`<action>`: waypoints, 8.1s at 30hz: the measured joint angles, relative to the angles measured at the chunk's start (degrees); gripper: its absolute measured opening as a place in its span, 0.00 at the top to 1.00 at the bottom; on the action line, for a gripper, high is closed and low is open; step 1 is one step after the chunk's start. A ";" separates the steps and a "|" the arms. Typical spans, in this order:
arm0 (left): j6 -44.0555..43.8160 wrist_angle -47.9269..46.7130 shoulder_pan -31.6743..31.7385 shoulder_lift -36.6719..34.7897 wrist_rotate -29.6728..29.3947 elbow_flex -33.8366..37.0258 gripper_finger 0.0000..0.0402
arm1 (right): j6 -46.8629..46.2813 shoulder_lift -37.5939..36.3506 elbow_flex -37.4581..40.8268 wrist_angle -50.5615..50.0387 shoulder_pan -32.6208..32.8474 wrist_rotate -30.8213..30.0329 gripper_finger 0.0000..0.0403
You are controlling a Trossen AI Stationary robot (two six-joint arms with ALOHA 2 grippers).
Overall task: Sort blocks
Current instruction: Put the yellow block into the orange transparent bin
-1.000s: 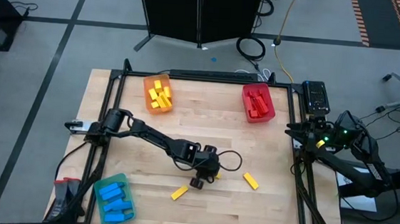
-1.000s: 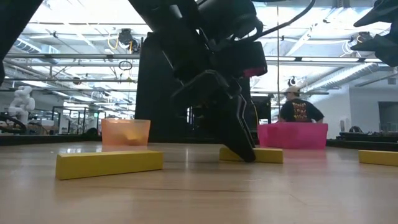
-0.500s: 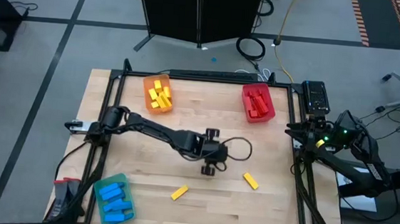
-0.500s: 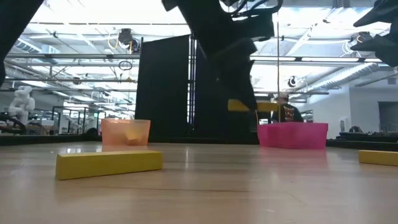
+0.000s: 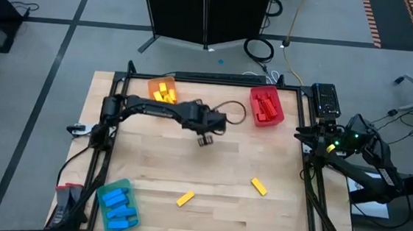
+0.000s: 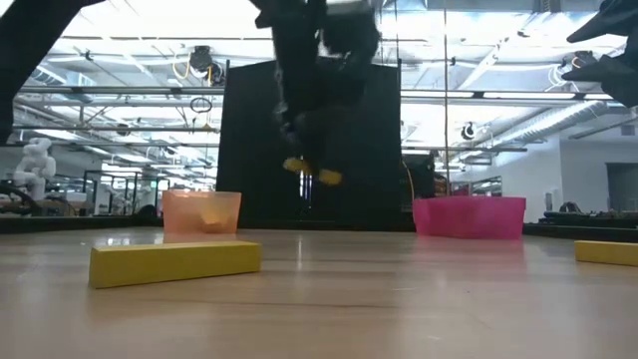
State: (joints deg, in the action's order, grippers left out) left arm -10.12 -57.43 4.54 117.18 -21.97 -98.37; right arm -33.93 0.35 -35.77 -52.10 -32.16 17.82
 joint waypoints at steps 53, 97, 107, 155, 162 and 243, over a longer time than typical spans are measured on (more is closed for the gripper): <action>-58.21 9.58 29.88 -22.11 -10.75 36.91 0.73 | 0.14 -0.01 0.00 -0.50 0.01 -2.75 0.38; -20.87 6.64 -4.86 -22.49 22.15 25.55 0.46 | 0.12 -0.01 0.00 -0.50 -0.01 -2.75 0.38; -45.23 17.39 -25.49 -22.11 15.19 25.57 0.46 | 0.50 -0.01 0.00 -0.50 -0.01 -2.95 0.38; -58.35 27.53 -35.36 -0.79 17.39 25.22 0.48 | 1.96 0.00 0.02 -3.16 0.01 -2.73 0.38; -56.63 24.79 -35.33 0.07 17.94 25.11 0.66 | 2.03 0.00 0.02 -3.10 0.01 -2.73 0.38; -74.39 10.76 16.45 -28.54 -14.18 45.02 0.73 | 2.17 0.01 0.02 -3.14 0.01 -2.75 0.38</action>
State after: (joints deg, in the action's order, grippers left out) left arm -84.51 -46.67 20.99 88.64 -36.15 -53.34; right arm -31.76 0.36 -35.75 -55.24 -32.14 15.07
